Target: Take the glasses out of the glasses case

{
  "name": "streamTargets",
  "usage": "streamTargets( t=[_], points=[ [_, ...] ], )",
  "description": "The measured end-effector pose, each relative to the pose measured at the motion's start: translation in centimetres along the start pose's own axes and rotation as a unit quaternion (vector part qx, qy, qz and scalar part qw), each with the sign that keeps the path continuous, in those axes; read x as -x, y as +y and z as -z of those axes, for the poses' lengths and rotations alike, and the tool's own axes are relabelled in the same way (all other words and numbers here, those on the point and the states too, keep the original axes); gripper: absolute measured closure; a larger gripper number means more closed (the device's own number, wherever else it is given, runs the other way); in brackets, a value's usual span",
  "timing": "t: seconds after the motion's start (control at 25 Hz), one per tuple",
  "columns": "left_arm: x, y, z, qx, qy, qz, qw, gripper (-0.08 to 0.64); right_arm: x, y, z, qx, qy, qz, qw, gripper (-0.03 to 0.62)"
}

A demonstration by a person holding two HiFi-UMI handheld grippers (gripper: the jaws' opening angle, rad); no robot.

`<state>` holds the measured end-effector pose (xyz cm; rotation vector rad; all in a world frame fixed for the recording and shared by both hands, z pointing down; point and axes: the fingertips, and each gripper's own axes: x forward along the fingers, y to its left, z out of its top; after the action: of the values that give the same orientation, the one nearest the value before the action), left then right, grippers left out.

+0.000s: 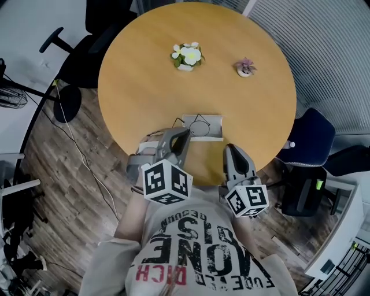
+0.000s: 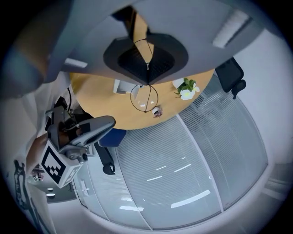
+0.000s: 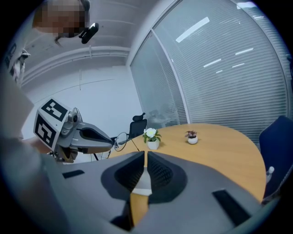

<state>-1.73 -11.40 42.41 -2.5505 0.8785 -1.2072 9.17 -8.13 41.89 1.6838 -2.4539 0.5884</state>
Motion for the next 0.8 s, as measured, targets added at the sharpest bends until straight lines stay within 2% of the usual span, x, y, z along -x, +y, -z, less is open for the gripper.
streamTargets(
  t=[0.16,0.36,0.52,0.8],
  points=[
    [2.1,1.0,0.4,0.052,-0.015,-0.032,0.9980,0.541,0.8,1.0,-0.8,-0.001,-0.010,0.000,1.000,0.563],
    [4.2,1.9,0.8,0.135,-0.066,-0.062,0.9868,0.541,2.2,1.6,-2.4,-0.001,-0.030,-0.005,1.000,0.563],
    [6.6,2.6,0.5,0.181,-0.110,-0.103,0.9718,0.541,3.1,2.1,-3.6,0.015,-0.042,-0.020,0.999,0.563],
    [11.2,2.1,-1.7,0.245,-0.182,-0.160,0.9386,0.541,6.7,2.6,-4.6,0.034,-0.052,-0.046,0.997,0.563]
  ],
)
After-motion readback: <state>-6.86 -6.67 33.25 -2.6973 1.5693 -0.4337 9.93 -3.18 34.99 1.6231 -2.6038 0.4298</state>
